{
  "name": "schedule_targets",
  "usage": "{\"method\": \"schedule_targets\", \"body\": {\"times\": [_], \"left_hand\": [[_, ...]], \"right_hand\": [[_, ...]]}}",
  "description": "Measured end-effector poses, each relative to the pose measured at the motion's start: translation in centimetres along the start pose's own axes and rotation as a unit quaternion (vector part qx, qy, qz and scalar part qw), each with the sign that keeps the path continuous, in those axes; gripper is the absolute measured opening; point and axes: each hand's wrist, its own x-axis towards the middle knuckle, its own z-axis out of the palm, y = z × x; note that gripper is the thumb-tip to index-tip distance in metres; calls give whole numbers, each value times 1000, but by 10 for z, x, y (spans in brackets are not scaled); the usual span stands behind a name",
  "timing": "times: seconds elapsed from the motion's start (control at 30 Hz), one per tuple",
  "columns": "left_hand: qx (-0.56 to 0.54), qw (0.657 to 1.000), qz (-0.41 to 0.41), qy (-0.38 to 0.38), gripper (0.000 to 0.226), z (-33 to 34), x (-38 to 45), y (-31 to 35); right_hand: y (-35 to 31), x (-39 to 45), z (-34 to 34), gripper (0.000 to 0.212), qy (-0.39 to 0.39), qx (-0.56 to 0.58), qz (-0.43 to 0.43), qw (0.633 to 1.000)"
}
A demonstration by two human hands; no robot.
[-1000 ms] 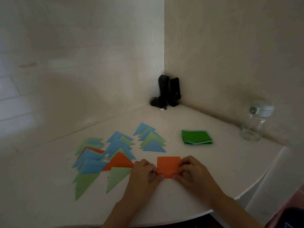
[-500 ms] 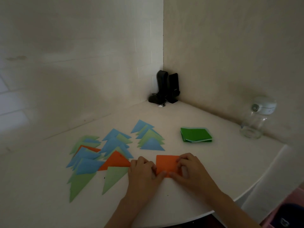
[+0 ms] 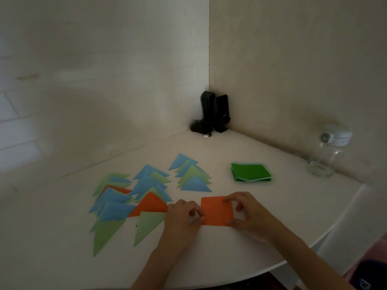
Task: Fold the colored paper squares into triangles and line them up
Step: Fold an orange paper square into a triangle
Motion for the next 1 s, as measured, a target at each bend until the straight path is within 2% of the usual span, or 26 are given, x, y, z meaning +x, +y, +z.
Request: {"method": "schedule_targets", "body": {"times": [0.07, 0.13, 0.2, 0.27, 0.4, 0.5, 0.53, 0.6, 0.67, 0.8, 1.0], "left_hand": [[2, 1000, 6, 5, 18, 1, 0, 4], [-20, 1000, 23, 5, 28, 5, -2, 6], [-31, 998, 46, -4, 43, 7, -3, 8], [-21, 998, 59, -14, 48, 5, -3, 11], [88, 993, 78, -26, 31, -5, -6, 26], [154, 984, 86, 2, 20, -3, -15, 30], [178, 979, 98, 8, 20, -2, -19, 33], [200, 975, 98, -12, 38, 1, -24, 35], [227, 969, 96, -3, 49, 1, -27, 36], [227, 964, 134, 45, 16, 7, -28, 34], [208, 962, 162, 69, 20, 1, -25, 15]], "right_hand": [[-3, 0, -4, 55, -30, -8, 3, 1000], [-8, 2, -6, 51, -44, -11, 5, 999], [-14, 4, -7, 37, -26, -3, 32, 999], [-16, 6, -5, 36, -1, 4, 50, 999], [-20, -4, -4, 40, 19, -77, 40, 996], [-24, -15, 0, 33, 66, -78, 39, 994], [-26, -18, 2, 39, 76, -71, 35, 994], [-26, -23, 7, 56, 76, -81, 23, 994], [-27, -27, 10, 49, 88, -107, 21, 990], [-32, -29, 14, 33, 139, -91, -20, 986], [-32, -21, 4, 20, 64, -146, 27, 987]]}}
